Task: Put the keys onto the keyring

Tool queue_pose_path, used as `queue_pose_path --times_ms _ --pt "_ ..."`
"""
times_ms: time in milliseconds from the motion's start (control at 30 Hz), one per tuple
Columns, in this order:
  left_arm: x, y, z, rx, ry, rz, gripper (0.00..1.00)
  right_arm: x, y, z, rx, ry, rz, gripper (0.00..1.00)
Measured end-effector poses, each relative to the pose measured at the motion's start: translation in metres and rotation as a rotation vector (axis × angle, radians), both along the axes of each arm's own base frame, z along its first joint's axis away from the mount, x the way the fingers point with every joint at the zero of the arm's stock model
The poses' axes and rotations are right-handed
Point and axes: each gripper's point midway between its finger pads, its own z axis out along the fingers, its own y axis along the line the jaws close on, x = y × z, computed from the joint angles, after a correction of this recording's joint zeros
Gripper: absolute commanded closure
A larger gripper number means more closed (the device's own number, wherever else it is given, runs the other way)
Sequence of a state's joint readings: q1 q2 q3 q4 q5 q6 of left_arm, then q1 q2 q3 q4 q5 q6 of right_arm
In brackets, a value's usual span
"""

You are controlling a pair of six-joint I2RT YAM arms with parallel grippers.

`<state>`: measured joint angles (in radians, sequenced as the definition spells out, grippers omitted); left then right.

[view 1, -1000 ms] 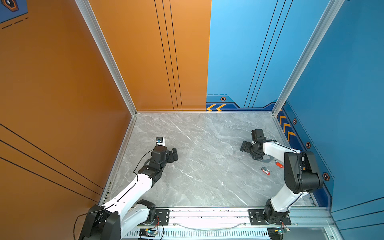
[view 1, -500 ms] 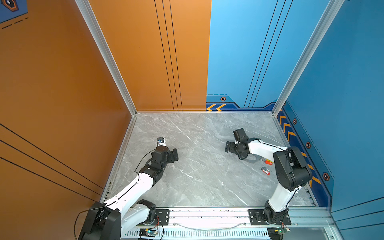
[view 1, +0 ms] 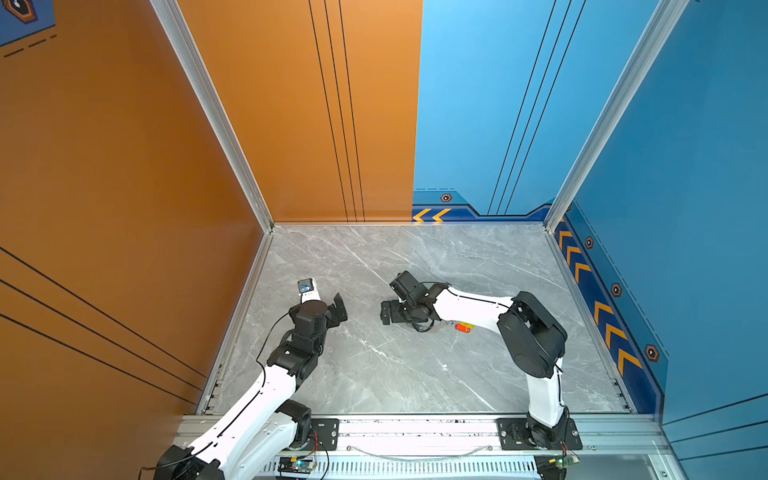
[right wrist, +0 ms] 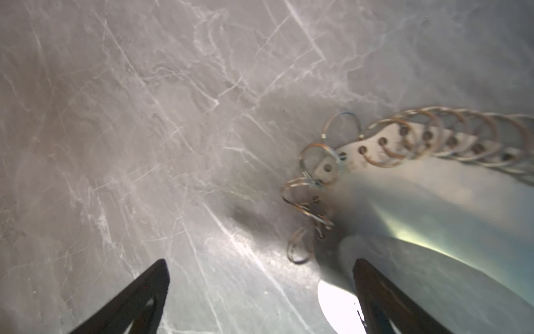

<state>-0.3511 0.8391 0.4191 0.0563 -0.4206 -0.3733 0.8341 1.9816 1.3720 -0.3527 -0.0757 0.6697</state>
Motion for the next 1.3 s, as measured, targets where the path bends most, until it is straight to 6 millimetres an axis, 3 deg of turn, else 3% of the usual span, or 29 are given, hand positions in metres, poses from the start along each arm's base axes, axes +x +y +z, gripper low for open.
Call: queue_pose_path --times_ms 67,167,300,367,467,633,800,933,1100,1300 --pt "0.000 0.000 0.000 0.001 0.000 0.002 0.02 0.003 -0.009 0.011 -0.005 -0.013 -0.012 0.00" --pt "0.001 0.000 -0.004 0.004 0.012 -0.001 0.02 0.018 -0.040 0.039 -0.008 -0.060 -0.069 0.00" --pt "0.003 -0.007 -0.019 0.005 0.065 -0.033 0.02 0.043 -0.103 0.074 -0.009 -0.141 -0.198 0.00" --pt "0.005 -0.013 -0.027 0.003 0.098 -0.058 0.02 0.052 -0.135 0.074 -0.030 -0.149 -0.263 0.01" --pt "0.008 -0.023 -0.034 -0.003 0.133 -0.097 0.02 0.053 -0.172 0.055 -0.083 -0.113 -0.334 0.02" --pt "0.009 -0.037 -0.035 -0.004 0.142 -0.144 0.02 0.034 -0.240 0.023 -0.170 -0.020 -0.457 0.02" --pt "0.009 -0.039 -0.035 0.002 0.142 -0.154 0.02 0.018 -0.337 0.037 -0.192 -0.025 -0.714 0.03" --pt "0.008 -0.040 -0.035 0.002 0.142 -0.158 0.02 -0.008 -0.392 0.038 -0.187 -0.023 -0.897 0.02" --pt "0.009 -0.040 -0.036 0.004 0.146 -0.157 0.02 -0.050 -0.429 0.022 -0.194 0.031 -1.064 0.01" --pt "0.010 -0.042 -0.036 0.005 0.147 -0.160 0.02 -0.075 -0.447 0.004 -0.139 0.099 -1.188 0.01"
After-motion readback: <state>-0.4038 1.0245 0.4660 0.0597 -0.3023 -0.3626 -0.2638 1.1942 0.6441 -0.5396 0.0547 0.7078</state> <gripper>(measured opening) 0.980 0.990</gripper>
